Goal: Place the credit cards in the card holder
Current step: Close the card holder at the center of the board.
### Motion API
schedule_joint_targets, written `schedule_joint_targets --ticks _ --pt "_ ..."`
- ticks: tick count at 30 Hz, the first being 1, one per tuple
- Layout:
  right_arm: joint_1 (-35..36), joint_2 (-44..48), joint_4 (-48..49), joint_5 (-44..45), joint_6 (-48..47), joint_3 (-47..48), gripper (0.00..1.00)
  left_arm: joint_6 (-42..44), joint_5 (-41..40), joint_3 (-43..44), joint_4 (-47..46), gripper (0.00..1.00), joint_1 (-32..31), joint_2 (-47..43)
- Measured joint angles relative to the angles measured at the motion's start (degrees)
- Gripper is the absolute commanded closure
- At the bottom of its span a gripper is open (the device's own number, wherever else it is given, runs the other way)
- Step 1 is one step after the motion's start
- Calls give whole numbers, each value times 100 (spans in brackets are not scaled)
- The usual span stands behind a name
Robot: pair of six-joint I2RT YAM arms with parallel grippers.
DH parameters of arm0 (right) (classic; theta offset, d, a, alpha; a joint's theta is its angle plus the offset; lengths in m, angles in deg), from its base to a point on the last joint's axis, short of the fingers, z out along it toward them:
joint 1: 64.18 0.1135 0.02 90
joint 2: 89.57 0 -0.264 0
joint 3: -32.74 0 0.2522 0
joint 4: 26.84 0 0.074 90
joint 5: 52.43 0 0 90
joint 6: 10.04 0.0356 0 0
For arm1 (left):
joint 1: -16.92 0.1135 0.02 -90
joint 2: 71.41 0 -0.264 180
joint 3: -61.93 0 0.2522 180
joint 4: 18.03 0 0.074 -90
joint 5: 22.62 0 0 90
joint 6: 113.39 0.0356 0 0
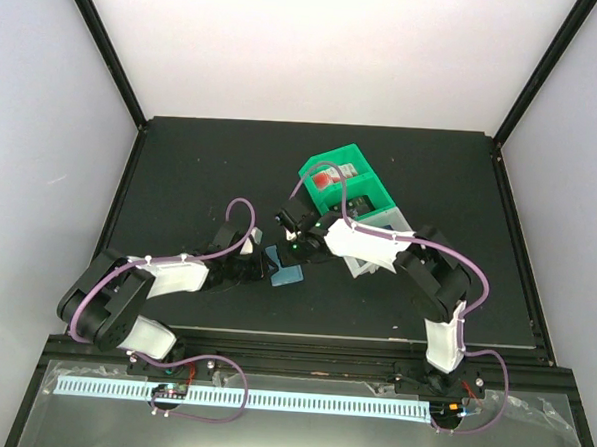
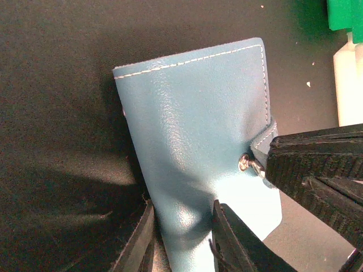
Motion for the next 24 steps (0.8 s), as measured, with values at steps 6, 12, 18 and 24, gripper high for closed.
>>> schedule_joint_targets --ticks 6,12,18,24 --pt "0 22 2 11 50 -11 99 0 4 0 -9 70 0 4" --pt "0 22 22 4 70 -39 99 -2 15 0 -17 70 0 11" --pt "0 22 28 -20 87 -46 99 0 48 0 -57 71 2 37" --pt "-4 9 46 -22 96 -63 99 0 87 0 -107 71 4 72"
